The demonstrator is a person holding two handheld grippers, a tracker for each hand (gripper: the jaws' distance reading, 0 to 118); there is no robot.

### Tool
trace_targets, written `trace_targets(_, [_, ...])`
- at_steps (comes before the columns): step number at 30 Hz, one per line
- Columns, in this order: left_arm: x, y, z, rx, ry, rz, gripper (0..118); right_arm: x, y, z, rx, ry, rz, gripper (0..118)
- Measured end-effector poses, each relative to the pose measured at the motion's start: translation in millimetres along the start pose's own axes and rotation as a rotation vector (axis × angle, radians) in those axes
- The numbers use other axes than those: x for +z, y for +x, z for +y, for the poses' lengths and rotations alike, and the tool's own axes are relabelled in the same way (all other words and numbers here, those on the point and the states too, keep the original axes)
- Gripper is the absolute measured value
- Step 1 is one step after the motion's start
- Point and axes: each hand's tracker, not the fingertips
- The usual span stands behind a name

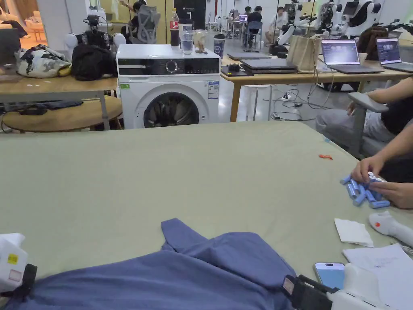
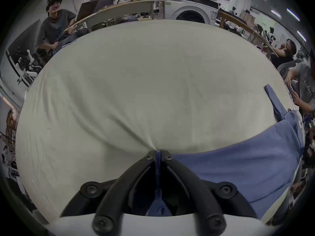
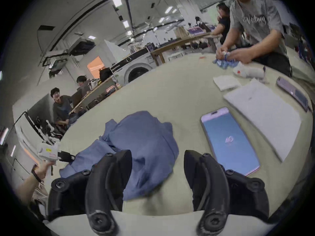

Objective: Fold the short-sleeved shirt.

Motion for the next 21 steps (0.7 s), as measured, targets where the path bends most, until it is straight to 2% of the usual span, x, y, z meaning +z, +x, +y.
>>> trace_targets(2, [8.6, 7.3, -7.8, -0.002, 0.003, 0.0, 0, -12.6, 0.2, -6.1, -0.005, -0.039, 0.002, 63])
trace_targets(7, [17.9, 8.5, -9.9, 0.026, -0.007, -0.026, 0, -33.7, -1.8, -15.7, 0.014, -0.092, -0.017, 10])
trace_targets(10, [13.0, -4.3, -1.7, 0.058, -0.008, -0.056, 0, -28.4, -4.7, -12.0, 0.023, -0.092, -0.005, 6])
trace_targets(13, [17.1, -18.0, 2.5, 0.08, 0.087, -0.075, 0, -14.5, -12.7, -3.7, 0.078, -0.046, 0.006, 5])
trace_targets(16, [49.2, -28.8, -0.2, 0.128, 0.228, -0.119, 0, 2.1, -30.8, 16.0, 0.117, 0.022, 0.049, 5])
trace_targets(19, [97.4, -47.2, 7.7, 0.16, 0.346, -0.148, 0, 9.3, -55.7, 45.1, 0.191, 0.08, 0.1, 5])
trace_targets(21, [132.1, -57.5, 11.6, 0.146, 0.449, -0.111, 0, 17.6, -79.9, 68.6, 0.256, 0.132, 0.12, 5])
